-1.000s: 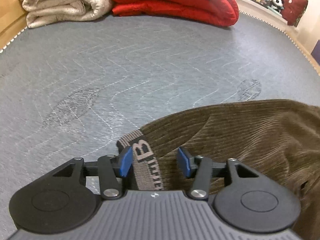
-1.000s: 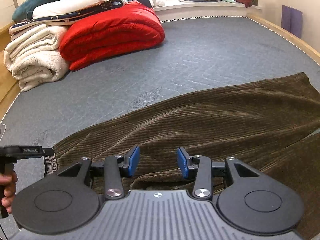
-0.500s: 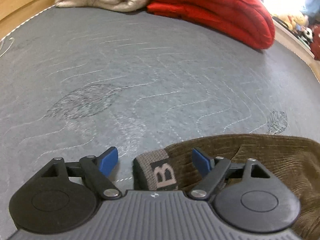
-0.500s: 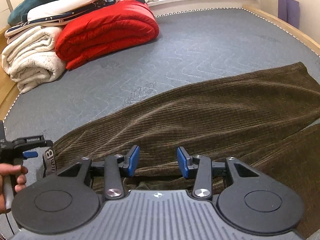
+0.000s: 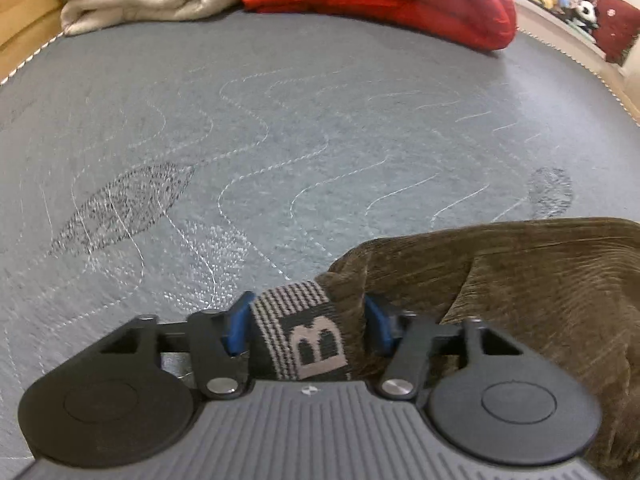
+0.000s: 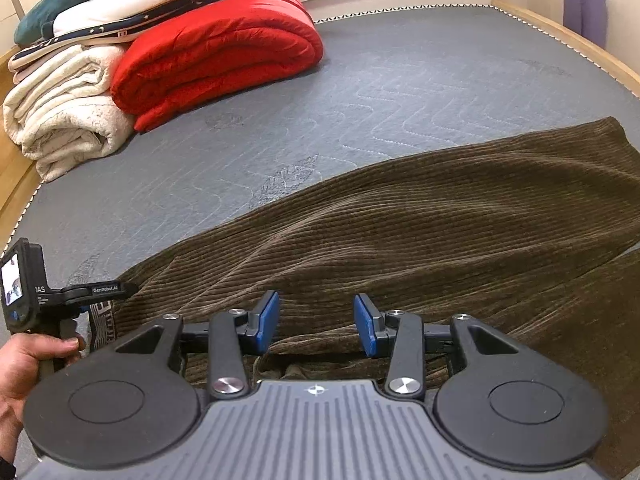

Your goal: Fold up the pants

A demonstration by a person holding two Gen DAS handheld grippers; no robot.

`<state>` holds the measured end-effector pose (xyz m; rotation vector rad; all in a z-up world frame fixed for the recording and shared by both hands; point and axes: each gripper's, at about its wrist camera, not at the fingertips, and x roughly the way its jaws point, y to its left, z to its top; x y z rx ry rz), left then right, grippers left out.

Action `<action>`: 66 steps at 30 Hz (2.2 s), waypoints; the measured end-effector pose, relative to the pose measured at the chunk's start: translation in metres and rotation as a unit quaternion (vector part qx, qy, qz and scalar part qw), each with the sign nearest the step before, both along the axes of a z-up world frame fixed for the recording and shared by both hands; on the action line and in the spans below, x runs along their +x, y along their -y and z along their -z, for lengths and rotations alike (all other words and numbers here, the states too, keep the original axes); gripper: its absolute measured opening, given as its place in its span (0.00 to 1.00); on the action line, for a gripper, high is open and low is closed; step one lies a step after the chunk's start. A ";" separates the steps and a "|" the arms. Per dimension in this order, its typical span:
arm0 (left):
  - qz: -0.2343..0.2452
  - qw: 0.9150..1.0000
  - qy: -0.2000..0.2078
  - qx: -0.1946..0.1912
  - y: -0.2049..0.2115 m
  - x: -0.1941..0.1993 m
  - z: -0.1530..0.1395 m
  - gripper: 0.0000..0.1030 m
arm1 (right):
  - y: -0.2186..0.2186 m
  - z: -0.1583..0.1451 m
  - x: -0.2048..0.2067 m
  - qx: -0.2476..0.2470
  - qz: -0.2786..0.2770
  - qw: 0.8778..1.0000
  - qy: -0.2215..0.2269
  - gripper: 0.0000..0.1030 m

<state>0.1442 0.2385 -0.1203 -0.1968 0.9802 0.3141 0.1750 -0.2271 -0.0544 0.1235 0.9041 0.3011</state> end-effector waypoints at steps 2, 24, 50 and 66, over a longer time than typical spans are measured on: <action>0.022 1.000 0.008 0.019 0.009 -0.004 -0.010 0.50 | 0.002 -0.003 -0.001 -0.002 -0.001 1.000 0.004 0.42; 0.178 0.981 -0.012 0.083 0.099 -0.211 -0.081 0.58 | 0.126 -0.052 -0.049 0.079 0.135 0.987 0.038 0.21; 0.033 0.962 -0.009 -0.269 0.064 -0.192 -0.071 0.66 | 0.174 -0.014 -0.039 0.131 0.177 0.975 0.011 0.21; -0.152 0.936 -0.004 -0.317 0.036 -0.181 -0.049 0.37 | 0.184 0.079 0.050 0.201 0.252 0.941 -0.103 0.22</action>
